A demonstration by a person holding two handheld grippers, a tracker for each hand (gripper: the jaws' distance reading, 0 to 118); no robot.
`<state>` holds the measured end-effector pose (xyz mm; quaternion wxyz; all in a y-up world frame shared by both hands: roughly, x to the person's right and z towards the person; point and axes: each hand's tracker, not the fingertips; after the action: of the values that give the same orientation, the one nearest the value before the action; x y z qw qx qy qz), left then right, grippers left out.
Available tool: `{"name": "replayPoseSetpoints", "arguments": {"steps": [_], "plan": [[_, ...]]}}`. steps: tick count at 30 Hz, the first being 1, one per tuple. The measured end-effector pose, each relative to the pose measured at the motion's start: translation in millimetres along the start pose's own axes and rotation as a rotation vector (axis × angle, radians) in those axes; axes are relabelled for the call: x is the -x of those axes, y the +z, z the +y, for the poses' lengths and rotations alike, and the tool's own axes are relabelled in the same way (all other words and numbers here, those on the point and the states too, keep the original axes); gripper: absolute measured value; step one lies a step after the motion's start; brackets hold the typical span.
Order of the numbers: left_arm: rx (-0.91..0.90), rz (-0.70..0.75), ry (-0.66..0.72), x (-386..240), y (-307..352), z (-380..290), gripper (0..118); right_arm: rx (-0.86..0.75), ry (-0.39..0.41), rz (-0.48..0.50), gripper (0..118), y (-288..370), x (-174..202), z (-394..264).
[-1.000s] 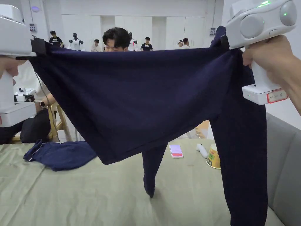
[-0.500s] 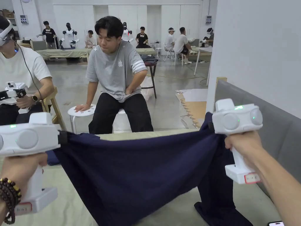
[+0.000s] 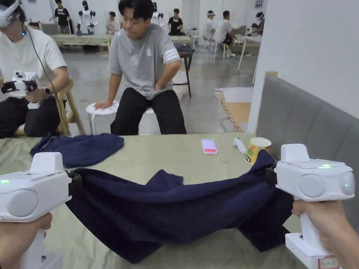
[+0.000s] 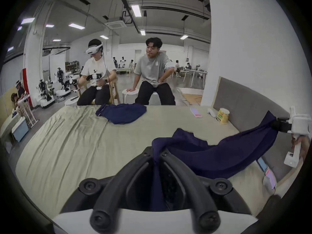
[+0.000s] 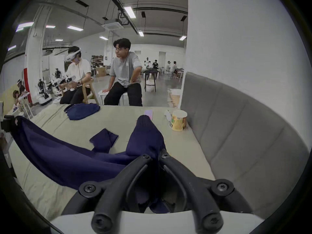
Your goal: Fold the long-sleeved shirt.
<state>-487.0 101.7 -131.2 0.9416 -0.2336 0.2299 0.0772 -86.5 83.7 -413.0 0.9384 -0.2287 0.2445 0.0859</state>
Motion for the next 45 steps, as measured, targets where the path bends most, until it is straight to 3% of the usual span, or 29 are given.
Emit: {"name": "replayPoseSetpoints", "arguments": {"steps": [6, 11, 15, 16, 18, 19, 20, 21, 22, 25, 27, 28, 29, 30, 31, 34, 35, 36, 37, 38, 40, 45], "plan": [[0.119, 0.019, -0.07, 5.5, 48.2, -107.2, 9, 0.114, -0.089, -0.008, 3, 54.7, -10.6, -116.7], [0.368, 0.028, 0.048, 7.6, 53.8, -192.8, 9, 0.339, -0.128, -0.025, 3, 57.9, -8.2, -199.3], [0.476, 0.045, 0.031, 5.3, 41.0, -232.5, 10, 0.414, -0.179, -0.045, 5, 52.0, -4.7, -229.6], [0.481, 0.036, 0.033, 6.6, 39.4, -234.1, 14, 0.421, -0.18, -0.045, 18, 53.6, -2.3, -229.5], [0.482, 0.016, 0.069, 12.3, 38.8, -230.7, 39, 0.413, -0.173, -0.043, 62, 58.3, -1.7, -223.5], [0.479, 0.003, 0.088, 16.2, 40.1, -226.0, 48, 0.38, -0.174, -0.043, 73, 62.7, -2.6, -217.9], [0.44, -0.012, 0.124, 20.8, 43.1, -220.1, 48, 0.342, -0.171, -0.05, 73, 66.6, -4.5, -211.4], [0.404, -0.012, 0.141, 24.8, 45.6, -215.1, 79, 0.311, -0.173, -0.06, 104, 70.9, -5.5, -204.0], [0.363, -0.011, 0.156, 28.3, 52.0, -211.0, 108, 0.252, -0.172, -0.049, 118, 78.8, -6.7, -194.6], [0.305, -0.016, 0.174, 43.1, 59.4, -191.6, 106, 0.183, -0.156, -0.052, 118, 92.5, -5.8, -170.1], [0.325, 0.008, 0.173, 37.3, 67.2, -184.1, 99, 0.232, -0.123, -0.04, 114, 97.2, -0.8, -155.8], [0.328, 0.023, 0.161, 38.2, 68.0, -181.3, 73, 0.276, -0.107, 0.0, 93, 96.2, -1.9, -154.4], [0.323, 0.049, 0.131, 38.0, 67.1, -180.5, 33, 0.244, -0.092, 0.027, 57, 98.8, 1.9, -153.7], [0.32, 0.089, 0.095, 29.1, 69.0, -184.7, 7, 0.221, -0.073, 0.026, 10, 100.0, 7.4, -153.9], [0.316, 0.135, 0.065, 26.1, 67.0, -185.5, 5, 0.227, -0.064, 0.012, 1, 101.0, 12.5, -155.0], [0.329, 0.105, 0.106, 25.9, 66.7, -188.9, 7, 0.289, -0.005, 0.079, 1, 95.3, 22.7, -157.6], [0.326, 0.105, 0.153, 28.0, 65.3, -190.4, 26, 0.271, -0.021, 0.073, 1, 96.7, 24.0, -159.3], [0.324, 0.089, 0.173, 30.1, 62.4, -192.4, 60, 0.268, -0.024, 0.083, 1, 97.5, 24.1, -160.3], [0.348, 0.089, 0.164, 32.0, 58.2, -196.4, 105, 0.275, -0.026, 0.098, 1, 96.2, 26.6, -161.2], [0.416, 0.105, 0.152, 31.8, 53.1, -202.6, 109, 0.285, -0.024, 0.103, 1, 94.8, 29.3, -161.8], [0.402, 0.118, 0.145, 31.5, 45.3, -214.9, 97, 0.286, -0.015, 0.101, 1, 95.8, 31.0, -163.3], [0.534, 0.119, 0.154, 40.3, 29.2, -252.5, 99, 0.3, -0.014, 0.113, 1, 92.5, 34.1, -164.3]]}}
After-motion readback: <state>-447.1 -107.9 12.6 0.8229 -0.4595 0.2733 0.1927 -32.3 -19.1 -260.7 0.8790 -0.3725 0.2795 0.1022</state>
